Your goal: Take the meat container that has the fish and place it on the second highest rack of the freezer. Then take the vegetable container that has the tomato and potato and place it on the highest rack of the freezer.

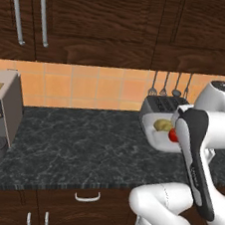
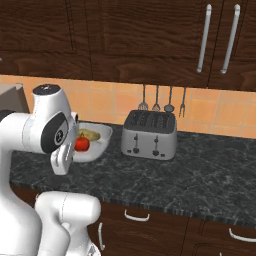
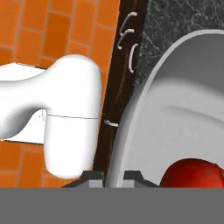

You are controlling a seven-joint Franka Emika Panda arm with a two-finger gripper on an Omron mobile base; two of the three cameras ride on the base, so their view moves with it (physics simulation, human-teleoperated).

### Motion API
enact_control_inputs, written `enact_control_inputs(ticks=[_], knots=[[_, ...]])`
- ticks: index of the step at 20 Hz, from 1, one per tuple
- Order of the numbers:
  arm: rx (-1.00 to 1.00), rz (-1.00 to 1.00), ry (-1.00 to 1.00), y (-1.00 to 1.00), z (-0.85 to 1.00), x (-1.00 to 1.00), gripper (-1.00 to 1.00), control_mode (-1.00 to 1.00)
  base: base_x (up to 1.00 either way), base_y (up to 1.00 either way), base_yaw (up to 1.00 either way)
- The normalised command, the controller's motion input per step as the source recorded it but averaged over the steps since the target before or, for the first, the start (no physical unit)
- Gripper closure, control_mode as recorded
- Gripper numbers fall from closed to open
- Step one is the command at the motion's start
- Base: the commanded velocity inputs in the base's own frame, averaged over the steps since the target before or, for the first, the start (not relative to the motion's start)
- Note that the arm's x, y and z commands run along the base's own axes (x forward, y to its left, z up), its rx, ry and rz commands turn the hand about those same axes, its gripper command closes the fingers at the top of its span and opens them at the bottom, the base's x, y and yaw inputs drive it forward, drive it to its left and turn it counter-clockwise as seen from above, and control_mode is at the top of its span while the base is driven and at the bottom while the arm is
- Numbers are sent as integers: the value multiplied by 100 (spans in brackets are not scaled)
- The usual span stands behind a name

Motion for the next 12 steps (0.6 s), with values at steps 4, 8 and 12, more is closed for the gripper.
enact_control_inputs(ticks=[4, 8, 12], knots=[[0, 3, -16, 0, 0, 0, 100, -100, 0, 0, 0], [0, 0, 0, -1, 3, 0, 100, -100, 0, 0, 0], [0, 0, 0, -1, 0, 0, 100, -100, 0, 0, 0]])
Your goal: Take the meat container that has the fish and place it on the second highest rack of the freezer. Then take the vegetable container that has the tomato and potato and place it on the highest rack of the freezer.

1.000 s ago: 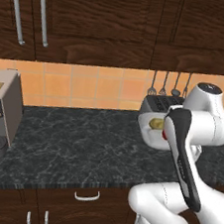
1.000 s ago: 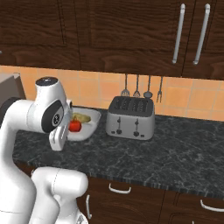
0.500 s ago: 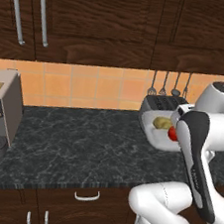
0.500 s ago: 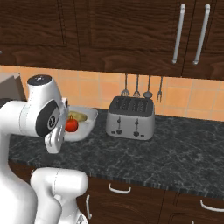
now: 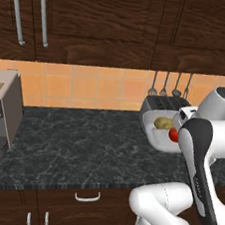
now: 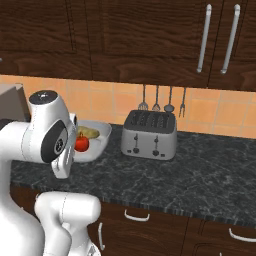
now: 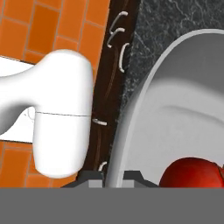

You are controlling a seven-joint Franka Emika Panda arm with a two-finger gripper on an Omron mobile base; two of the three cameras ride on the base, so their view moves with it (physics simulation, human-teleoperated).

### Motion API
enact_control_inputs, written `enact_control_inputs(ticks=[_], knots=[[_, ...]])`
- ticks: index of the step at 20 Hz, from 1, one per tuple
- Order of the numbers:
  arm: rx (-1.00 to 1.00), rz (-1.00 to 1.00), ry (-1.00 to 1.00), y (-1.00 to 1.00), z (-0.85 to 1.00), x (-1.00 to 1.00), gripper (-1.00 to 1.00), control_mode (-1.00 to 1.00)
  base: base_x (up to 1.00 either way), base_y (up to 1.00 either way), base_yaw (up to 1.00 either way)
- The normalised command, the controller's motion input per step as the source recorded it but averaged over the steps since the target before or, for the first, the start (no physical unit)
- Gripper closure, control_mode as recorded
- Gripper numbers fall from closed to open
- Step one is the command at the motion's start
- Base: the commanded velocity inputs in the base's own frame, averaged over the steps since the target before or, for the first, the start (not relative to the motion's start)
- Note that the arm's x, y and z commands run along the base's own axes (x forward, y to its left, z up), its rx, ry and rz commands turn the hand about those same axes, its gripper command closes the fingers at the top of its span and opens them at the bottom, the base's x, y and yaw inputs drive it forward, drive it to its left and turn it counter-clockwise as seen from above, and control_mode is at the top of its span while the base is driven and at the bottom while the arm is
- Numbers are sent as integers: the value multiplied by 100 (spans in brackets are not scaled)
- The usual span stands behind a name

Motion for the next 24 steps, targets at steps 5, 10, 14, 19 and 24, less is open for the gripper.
enact_control_inputs(ticks=[5, 10, 14, 19, 24], knots=[[0, 0, 0, 0, 0, 0, 100, 100, -66, -41, -1], [0, 0, 0, 0, 0, 0, 100, 100, -54, -48, -57], [0, 0, 0, 0, 0, 0, 100, 100, 0, 0, -100], [0, 0, 0, 0, 0, 0, 100, 100, 0, 0, -100], [0, 0, 0, 0, 0, 0, 100, 100, 0, 0, -100]])
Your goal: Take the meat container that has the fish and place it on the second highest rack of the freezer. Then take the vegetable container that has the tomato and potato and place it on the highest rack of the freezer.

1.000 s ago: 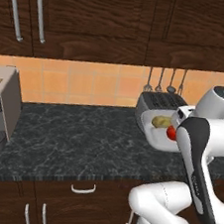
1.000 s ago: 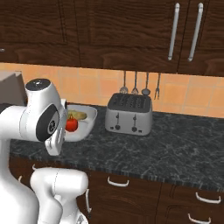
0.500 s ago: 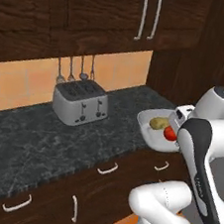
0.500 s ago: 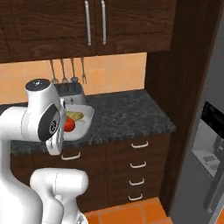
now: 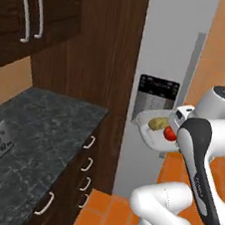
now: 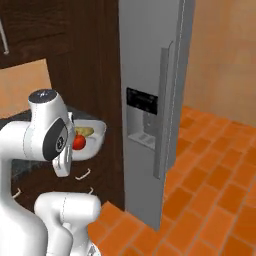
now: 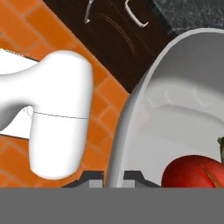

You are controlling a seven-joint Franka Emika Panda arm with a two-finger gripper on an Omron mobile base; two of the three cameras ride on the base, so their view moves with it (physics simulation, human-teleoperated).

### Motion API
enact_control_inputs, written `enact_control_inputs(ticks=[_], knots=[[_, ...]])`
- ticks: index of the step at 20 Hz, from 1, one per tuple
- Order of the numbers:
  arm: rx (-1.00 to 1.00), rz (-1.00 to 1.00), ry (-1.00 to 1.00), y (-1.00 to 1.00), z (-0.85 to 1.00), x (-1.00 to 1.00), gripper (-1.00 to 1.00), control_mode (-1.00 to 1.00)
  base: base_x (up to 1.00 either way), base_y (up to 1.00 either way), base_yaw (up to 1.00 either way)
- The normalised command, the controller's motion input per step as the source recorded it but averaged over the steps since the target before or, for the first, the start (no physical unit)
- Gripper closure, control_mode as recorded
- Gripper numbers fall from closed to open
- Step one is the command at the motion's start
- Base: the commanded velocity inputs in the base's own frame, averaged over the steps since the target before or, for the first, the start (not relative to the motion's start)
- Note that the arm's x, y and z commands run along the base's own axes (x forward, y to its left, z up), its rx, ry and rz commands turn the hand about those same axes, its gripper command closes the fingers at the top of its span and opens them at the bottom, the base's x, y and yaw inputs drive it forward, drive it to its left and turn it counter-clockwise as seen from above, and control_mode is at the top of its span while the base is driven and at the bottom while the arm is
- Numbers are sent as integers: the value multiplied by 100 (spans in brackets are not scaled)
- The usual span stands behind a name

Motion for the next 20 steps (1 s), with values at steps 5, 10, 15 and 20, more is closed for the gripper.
enact_control_inputs(ticks=[5, 10, 15, 20], knots=[[0, 0, 0, 0, 0, 0, 100, 100, 0, 0, -99], [0, 0, 0, 0, 0, 0, 100, 100, 13, -40, -77], [0, 0, 0, 0, 0, 0, 100, 100, 72, -65, -10], [0, 0, 0, 0, 0, 0, 100, 100, 99, -30, 0]])
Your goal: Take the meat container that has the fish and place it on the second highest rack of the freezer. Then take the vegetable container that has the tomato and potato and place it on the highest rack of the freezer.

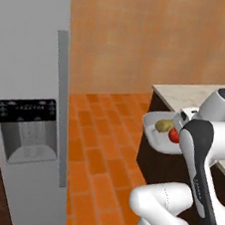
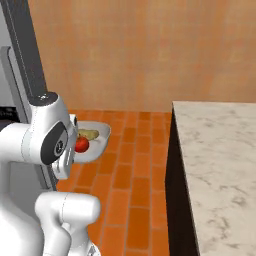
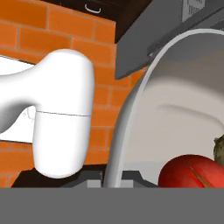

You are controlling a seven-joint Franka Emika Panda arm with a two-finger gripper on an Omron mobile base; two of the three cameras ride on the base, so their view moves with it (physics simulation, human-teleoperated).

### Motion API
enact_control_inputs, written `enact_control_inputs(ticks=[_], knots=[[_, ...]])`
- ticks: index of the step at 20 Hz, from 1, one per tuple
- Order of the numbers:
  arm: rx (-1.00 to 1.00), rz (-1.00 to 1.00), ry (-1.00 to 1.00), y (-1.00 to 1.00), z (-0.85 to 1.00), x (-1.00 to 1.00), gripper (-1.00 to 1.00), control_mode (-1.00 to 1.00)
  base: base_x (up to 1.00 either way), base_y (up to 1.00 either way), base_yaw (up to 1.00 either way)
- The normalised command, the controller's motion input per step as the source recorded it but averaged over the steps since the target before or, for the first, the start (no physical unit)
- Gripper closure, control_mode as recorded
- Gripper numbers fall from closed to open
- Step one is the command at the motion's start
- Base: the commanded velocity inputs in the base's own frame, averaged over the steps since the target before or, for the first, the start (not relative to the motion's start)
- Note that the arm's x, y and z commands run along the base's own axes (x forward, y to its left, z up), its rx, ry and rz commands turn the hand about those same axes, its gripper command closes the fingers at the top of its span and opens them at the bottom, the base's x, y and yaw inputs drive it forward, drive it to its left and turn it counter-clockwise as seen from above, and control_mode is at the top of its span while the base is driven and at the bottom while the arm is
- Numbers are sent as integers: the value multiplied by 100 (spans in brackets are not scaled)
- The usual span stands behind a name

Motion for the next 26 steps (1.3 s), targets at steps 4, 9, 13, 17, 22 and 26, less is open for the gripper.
enact_control_inputs(ticks=[4, 9, 13, 17, 22, 26], knots=[[0, 0, 0, 0, 0, 0, 100, 100, 100, -26, 0], [0, 0, 0, 0, 0, 0, 100, 100, 100, -21, 0], [0, 0, 0, 0, 0, 0, 100, 100, 100, -25, 0], [0, 0, 0, 0, 0, 0, 100, 100, 100, -19, 1], [0, 0, 0, 0, 0, 0, 100, 100, 100, -11, 5], [0, 0, 0, 0, 0, 0, 100, 100, 92, 0, 27]])
